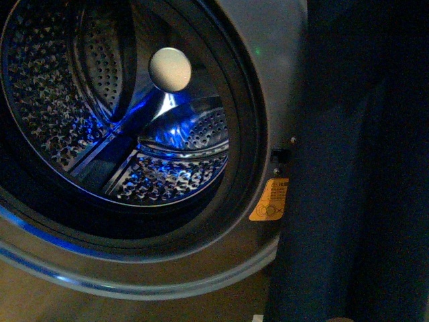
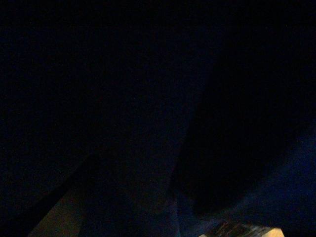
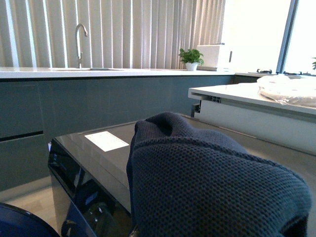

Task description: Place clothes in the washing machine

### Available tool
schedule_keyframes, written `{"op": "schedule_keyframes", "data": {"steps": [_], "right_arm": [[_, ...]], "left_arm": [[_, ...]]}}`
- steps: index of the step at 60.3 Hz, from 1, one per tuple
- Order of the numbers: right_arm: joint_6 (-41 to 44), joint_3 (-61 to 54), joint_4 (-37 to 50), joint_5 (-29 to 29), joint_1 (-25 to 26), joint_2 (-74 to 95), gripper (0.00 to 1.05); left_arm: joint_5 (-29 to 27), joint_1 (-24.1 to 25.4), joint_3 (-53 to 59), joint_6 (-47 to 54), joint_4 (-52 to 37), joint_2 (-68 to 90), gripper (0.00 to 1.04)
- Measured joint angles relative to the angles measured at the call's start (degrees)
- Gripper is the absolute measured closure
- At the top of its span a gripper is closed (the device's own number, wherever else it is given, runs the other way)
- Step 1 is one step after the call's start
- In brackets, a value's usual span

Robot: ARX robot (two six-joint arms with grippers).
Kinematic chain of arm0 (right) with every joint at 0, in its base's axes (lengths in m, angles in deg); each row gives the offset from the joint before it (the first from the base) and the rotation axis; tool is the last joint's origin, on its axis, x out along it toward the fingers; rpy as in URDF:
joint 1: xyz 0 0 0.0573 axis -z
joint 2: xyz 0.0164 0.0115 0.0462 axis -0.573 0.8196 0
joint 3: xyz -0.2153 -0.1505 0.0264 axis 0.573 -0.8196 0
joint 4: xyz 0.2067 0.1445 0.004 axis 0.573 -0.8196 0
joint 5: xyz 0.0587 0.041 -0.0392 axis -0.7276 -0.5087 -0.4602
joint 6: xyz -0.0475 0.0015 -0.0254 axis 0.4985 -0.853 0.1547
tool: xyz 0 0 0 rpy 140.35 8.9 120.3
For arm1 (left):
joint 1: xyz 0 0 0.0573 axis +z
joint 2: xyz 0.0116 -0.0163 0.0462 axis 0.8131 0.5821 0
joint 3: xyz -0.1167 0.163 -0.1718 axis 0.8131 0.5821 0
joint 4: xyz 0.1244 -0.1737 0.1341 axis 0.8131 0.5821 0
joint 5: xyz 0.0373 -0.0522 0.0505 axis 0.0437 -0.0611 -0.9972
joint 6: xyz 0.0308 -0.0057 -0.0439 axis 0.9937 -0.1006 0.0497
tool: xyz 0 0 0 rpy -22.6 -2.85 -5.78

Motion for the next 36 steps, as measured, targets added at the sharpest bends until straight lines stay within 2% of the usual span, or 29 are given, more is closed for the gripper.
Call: {"op": "schedule_keyframes", "data": {"steps": [22, 36], "right_arm": [[0.0, 0.0, 0.0, 0.0, 0.0, -0.1, 1.01], [0.0, 0.0, 0.0, 0.0, 0.0, -0.1, 1.01]], "left_arm": [[8.7, -3.5, 2.1, -7.3, -4.9, -1.6, 0.07], [4.8, -7.2, 2.1, -8.7, -6.9, -1.7, 0.07]]}}
